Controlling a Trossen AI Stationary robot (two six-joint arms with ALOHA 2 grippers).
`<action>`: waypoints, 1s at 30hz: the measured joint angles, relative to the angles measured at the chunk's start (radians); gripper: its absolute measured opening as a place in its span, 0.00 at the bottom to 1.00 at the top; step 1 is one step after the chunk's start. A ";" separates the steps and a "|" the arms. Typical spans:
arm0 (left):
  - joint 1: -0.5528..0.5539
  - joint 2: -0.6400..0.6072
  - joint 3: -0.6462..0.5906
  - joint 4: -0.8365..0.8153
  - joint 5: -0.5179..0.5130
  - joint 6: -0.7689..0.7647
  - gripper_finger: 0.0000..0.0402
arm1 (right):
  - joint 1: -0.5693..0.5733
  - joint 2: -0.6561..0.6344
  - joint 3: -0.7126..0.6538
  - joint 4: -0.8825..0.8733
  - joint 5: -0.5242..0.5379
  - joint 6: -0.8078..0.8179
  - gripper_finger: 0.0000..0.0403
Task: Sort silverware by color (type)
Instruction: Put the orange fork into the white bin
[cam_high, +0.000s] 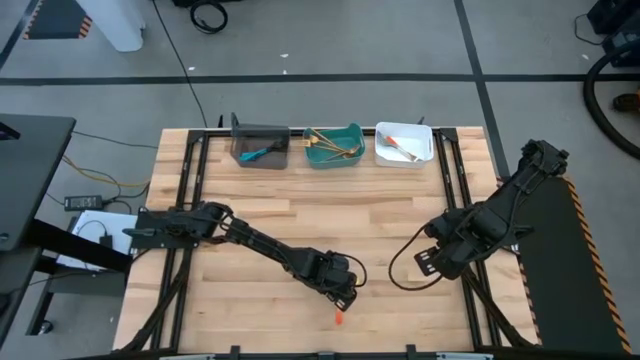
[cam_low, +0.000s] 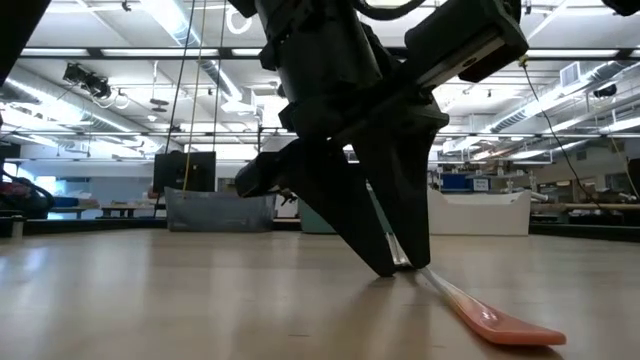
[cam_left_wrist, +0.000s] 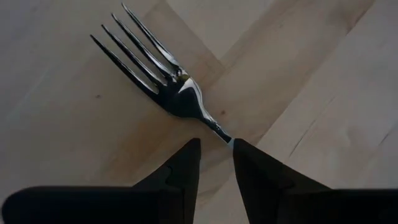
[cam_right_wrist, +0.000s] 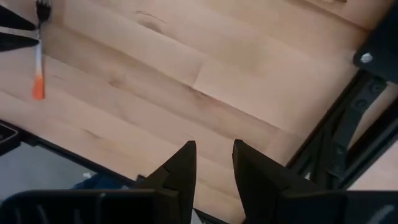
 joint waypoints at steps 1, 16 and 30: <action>0.005 0.000 0.000 0.001 0.008 0.002 0.27 | 0.005 0.000 0.000 0.004 0.009 0.012 0.28; 0.006 0.000 -0.003 0.020 0.063 -0.106 0.27 | 0.015 0.000 0.000 0.018 0.028 0.076 0.28; 0.026 -0.011 0.017 0.022 0.082 -0.096 0.27 | 0.015 0.000 0.000 0.025 0.089 0.086 0.28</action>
